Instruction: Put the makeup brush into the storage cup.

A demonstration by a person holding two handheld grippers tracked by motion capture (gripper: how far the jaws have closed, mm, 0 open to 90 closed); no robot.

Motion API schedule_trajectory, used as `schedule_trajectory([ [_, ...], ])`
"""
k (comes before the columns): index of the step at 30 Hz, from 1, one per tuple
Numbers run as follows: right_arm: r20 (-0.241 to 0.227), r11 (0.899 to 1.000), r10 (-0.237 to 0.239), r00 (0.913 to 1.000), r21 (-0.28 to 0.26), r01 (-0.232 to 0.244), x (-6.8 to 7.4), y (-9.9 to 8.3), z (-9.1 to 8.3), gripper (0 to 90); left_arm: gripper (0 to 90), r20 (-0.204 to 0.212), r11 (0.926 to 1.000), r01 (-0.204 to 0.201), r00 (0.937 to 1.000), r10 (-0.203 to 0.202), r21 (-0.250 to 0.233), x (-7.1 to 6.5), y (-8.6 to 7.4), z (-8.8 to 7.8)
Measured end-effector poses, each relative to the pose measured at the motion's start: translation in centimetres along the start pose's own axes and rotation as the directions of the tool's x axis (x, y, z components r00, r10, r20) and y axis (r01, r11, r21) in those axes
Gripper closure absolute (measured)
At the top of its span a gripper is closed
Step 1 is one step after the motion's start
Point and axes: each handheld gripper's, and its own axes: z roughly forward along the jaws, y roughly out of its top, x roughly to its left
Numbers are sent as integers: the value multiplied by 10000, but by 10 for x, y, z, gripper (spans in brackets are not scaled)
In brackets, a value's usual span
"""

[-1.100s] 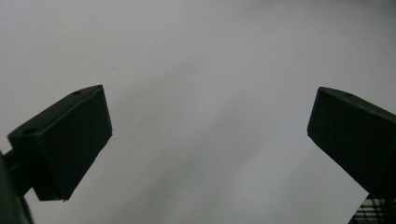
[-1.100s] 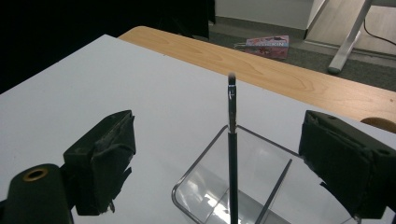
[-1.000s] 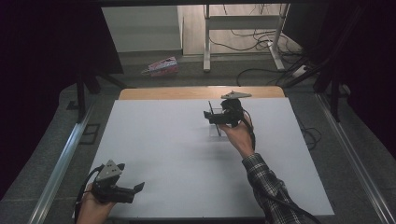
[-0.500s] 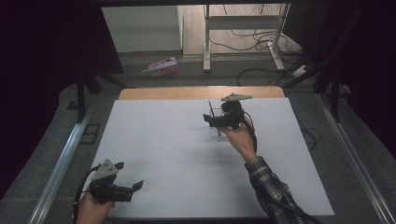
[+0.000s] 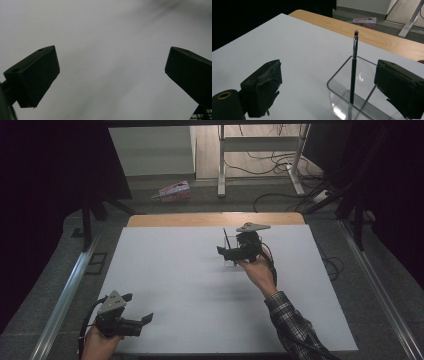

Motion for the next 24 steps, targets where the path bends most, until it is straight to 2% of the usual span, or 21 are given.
schedule_trajectory([
  [11,31,9992,-289,9996,260,288,1,-7,-3,56,0,30,10000,-76,10000,76,39,-1,0,1],
  [24,-27,9984,-409,9992,387,409,3,-12,-10,43,0,-26,9996,-165,9999,166,237,-2,1,2],
])
